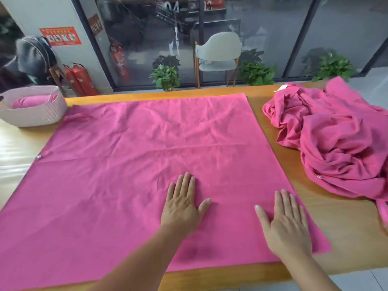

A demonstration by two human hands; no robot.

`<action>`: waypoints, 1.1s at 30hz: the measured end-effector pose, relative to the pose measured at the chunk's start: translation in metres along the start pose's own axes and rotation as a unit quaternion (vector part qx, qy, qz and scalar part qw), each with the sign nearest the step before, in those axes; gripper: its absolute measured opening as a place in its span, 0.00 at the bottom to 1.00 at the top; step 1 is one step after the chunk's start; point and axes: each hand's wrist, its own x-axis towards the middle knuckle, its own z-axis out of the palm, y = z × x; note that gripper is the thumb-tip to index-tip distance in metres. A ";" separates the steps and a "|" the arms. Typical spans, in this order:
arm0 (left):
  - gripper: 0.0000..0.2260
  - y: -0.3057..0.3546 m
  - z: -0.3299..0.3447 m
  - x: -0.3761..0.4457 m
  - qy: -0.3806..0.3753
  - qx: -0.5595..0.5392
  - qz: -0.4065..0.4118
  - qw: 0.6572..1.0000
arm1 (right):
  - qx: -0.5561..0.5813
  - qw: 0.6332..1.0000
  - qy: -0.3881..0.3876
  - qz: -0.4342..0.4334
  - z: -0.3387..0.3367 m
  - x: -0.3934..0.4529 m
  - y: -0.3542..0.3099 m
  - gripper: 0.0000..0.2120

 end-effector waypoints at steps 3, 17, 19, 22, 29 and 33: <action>0.45 -0.034 -0.002 -0.012 0.034 -0.034 -0.037 0.998 | 0.012 0.999 -0.001 0.047 -0.008 -0.006 -0.012 0.45; 0.44 -0.169 -0.017 -0.080 0.034 -0.060 -0.079 0.994 | 0.073 0.979 0.033 -0.187 0.008 -0.038 -0.125 0.39; 0.40 -0.164 -0.023 -0.091 0.057 -0.115 -0.020 0.992 | 0.160 0.954 0.069 -0.243 -0.001 -0.055 -0.136 0.26; 0.22 -0.160 -0.030 -0.114 0.092 -0.169 0.090 0.977 | 0.202 0.918 0.012 -0.342 -0.013 -0.085 -0.152 0.08; 0.19 -0.166 -0.045 -0.137 -0.079 -0.117 0.179 0.974 | 0.043 0.896 -0.110 -0.427 -0.017 -0.107 -0.155 0.06; 0.16 -0.165 -0.045 -0.139 -0.048 -0.101 0.195 0.974 | 0.020 0.896 -0.079 -0.436 -0.018 -0.104 -0.163 0.04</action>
